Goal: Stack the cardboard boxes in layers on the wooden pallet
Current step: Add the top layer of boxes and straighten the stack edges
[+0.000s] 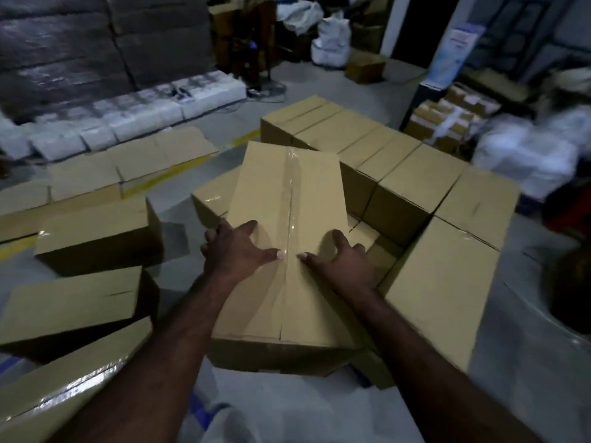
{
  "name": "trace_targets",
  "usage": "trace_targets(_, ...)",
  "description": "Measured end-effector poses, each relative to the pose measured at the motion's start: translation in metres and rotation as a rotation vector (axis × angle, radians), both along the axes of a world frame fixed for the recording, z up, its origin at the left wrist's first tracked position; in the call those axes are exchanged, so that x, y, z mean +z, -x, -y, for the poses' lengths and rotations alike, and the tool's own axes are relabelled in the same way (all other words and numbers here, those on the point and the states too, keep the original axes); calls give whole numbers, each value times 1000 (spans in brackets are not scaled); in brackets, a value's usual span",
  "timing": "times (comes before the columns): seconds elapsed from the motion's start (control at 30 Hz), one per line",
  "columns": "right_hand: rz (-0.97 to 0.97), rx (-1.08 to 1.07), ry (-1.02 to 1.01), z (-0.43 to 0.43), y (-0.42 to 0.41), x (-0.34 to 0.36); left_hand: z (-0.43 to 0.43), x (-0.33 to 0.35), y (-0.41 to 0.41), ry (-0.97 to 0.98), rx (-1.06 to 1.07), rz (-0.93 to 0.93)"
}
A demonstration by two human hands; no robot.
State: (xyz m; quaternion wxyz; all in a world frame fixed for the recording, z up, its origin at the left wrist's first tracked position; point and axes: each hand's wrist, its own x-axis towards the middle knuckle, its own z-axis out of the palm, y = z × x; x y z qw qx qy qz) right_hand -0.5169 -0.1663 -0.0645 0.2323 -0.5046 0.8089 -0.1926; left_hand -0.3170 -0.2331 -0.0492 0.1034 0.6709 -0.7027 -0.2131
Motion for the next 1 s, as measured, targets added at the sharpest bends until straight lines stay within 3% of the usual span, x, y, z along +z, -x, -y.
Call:
trace_targets(0.23,66,-252,46,9,37,-27,55,-12,66,-11,-210,60)
trace_targets(0.6,77,-592,-15,78,85,-82,170,-70,151,-29,-514,-9)
trace_targets(0.87,97,-660,-93,103,146,-140,211,-125,222,-86,-602,10)
trace_targets(1.0,-60,-610,-186,110,189,-171,225,-161,260,-99,-593,20)
